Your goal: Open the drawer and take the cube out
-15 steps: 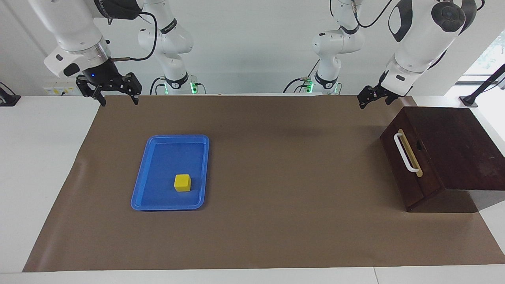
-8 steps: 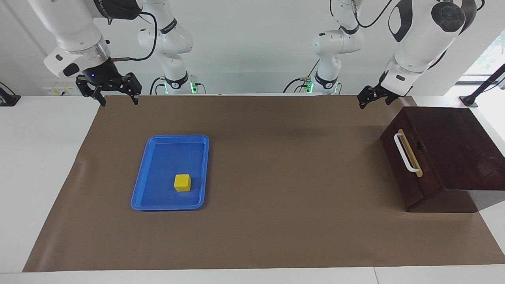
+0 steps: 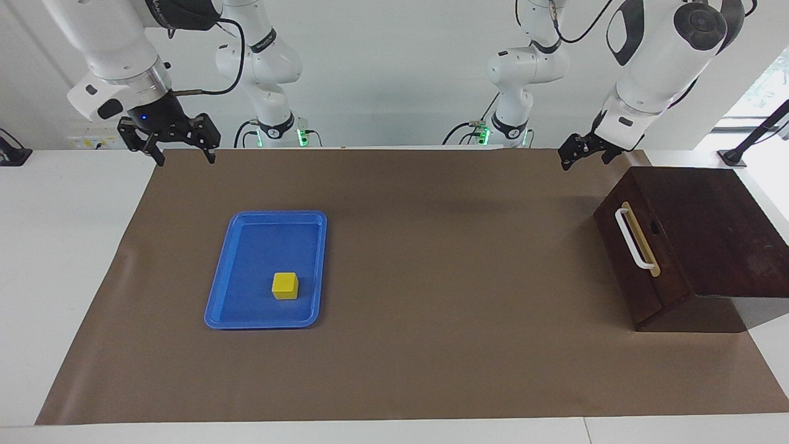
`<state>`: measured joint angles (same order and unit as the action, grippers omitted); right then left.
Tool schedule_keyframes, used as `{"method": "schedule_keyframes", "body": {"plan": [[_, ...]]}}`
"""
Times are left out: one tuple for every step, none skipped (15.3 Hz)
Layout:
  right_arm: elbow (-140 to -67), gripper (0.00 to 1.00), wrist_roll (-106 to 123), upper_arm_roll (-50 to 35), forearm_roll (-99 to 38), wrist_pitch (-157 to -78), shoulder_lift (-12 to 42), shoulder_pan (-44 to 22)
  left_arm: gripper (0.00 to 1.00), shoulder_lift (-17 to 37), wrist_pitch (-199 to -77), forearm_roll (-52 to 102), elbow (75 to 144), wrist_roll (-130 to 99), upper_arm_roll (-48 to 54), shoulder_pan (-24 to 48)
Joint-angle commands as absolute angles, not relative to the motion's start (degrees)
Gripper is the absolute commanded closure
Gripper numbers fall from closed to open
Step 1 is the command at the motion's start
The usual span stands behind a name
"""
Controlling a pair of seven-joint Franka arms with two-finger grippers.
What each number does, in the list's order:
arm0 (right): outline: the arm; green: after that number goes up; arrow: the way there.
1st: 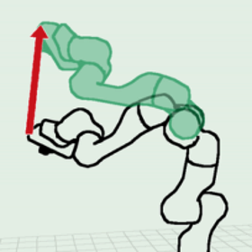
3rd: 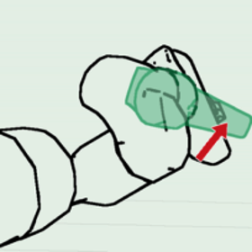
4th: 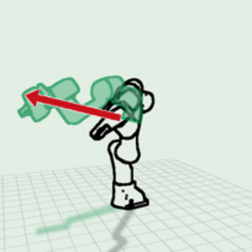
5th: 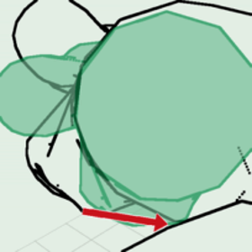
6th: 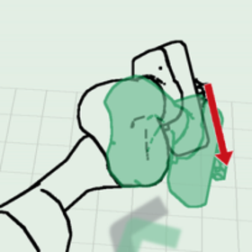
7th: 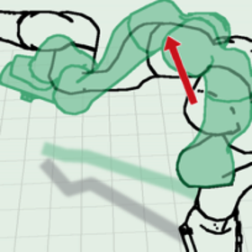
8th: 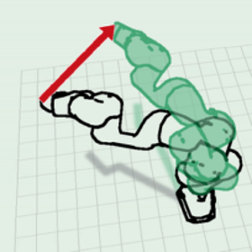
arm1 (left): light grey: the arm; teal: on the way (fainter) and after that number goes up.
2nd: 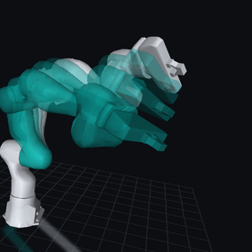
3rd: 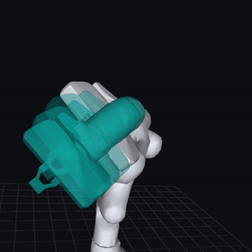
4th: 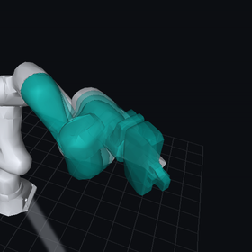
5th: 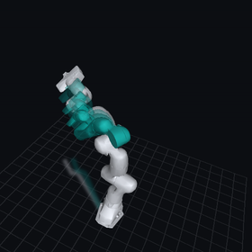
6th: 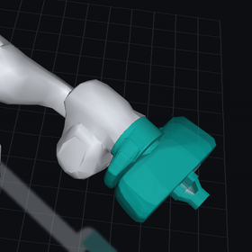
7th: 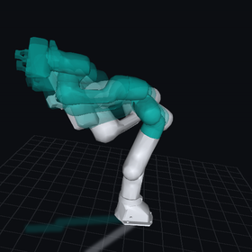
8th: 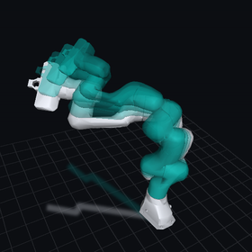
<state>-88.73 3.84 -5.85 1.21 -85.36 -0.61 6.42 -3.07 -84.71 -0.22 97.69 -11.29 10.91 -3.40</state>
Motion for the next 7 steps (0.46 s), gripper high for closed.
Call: {"method": "schedule_keyframes", "body": {"plan": [[-89.83, 0.0, 2.73, -6.24, 0.97, -85.69, -1.67, 6.94, 0.0, -3.96, -84.02, 0.62, 98.26, -11.07, 10.99, -3.87], [-89.82, 0.0, 2.72, -6.24, 0.97, -85.69, -1.67, 6.94, 0.0, -3.96, -84.02, 0.62, 98.26, -11.07, 10.99, -3.87], [-89.82, 0.0, 2.72, -6.24, 0.97, -85.69, -1.67, 7.03, 0.0, -3.96, -84.02, 0.62, 98.26, -11.07, 10.99, -3.87], [-89.82, 0.0, 2.72, -6.24, 0.97, -85.61, -1.67, 7.03, 0.0, -3.96, -84.02, 0.62, 98.26, -11.07, 10.99, -3.87], [-89.82, 0.0, 2.72, -6.24, 0.97, -85.69, -1.67, 7.03, 0.0, -3.96, -84.02, 0.62, 98.26, -11.07, 10.99, -3.87], [-89.74, 0.0, 2.81, -6.24, 0.97, -85.78, -1.67, 7.12, 0.0, -3.96, -84.02, 0.62, 98.26, -11.07, 10.99, -3.87], [-89.91, 0.0, 2.73, -6.15, 0.97, -85.52, -1.67, 7.03, 0.0, -3.96, -84.02, 0.62, 98.26, -11.07, 10.99, -3.87]]}}
